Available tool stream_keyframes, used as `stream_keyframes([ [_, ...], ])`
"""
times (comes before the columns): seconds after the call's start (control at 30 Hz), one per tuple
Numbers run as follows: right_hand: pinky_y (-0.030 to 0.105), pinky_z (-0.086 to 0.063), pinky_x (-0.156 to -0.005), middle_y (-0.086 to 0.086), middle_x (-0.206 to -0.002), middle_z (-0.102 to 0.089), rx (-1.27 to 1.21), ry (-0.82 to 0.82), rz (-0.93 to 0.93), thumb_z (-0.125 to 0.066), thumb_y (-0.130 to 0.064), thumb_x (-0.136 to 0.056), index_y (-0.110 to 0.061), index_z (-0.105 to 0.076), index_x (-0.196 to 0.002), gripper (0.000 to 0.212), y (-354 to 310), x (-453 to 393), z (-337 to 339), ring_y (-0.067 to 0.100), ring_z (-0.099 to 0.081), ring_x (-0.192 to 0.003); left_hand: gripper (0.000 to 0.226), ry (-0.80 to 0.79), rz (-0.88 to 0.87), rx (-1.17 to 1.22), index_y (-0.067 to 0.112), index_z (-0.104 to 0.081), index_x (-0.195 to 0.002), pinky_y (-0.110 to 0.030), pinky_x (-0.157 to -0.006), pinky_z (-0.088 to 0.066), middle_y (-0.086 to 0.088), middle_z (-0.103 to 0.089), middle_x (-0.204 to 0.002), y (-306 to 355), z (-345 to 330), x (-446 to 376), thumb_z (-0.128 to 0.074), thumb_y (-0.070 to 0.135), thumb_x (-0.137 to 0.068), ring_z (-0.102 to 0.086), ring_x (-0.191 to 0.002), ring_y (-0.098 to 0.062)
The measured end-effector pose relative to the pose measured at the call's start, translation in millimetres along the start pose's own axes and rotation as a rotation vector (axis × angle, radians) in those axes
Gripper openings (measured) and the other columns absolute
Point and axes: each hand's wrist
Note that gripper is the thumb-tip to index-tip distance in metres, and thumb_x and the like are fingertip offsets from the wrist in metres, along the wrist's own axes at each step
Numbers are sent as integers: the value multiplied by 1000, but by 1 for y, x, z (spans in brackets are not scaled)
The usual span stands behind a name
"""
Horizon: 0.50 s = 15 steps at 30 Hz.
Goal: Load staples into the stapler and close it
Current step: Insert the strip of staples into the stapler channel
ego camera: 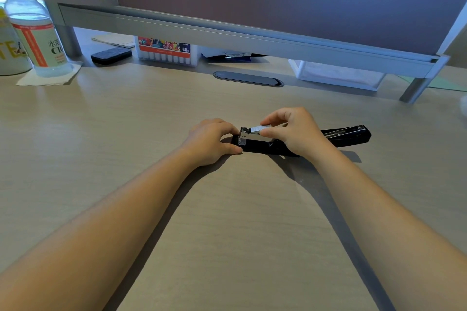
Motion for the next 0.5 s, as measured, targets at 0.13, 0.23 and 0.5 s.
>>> stream_keyframes([
  [0.13, 18, -43, -62, 2, -81, -59, 27, -12, 1, -64, -11, -78, -7, -65, -96, 19, 1, -1, -4, 10, -53, -70, 40, 1, 2, 4, 20, -55, -114, -45, -99, -37, -5, -56, -121, 0, 0, 0, -59, 33, -77, -44, -114, -24],
  [0.23, 25, -44, -70, 6, -89, -62, 48, -22, 4, -63, -13, -78, -8, -66, -98, 20, 2, 0, -6, 15, -55, -79, 40, 3, -1, -4, 21, -54, -114, -45, -99, -37, -5, -56, -121, -1, 0, 0, -59, 34, -77, -43, -114, -23],
  [0.5, 30, -43, -86, 9, -111, -66, 132, 18, 51, -65, -14, -77, -10, -61, -110, 34, 9, 8, -6, 19, -57, -99, 40, 1, 2, -7, 21, -53, -116, -45, -100, -36, -5, -54, -123, 0, 0, 0, -58, 34, -78, -43, -115, -24],
])
Point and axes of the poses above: each hand's wrist, its own x-axis away from the middle knuckle, its own z-axis out of the back of the hand, y = z × x
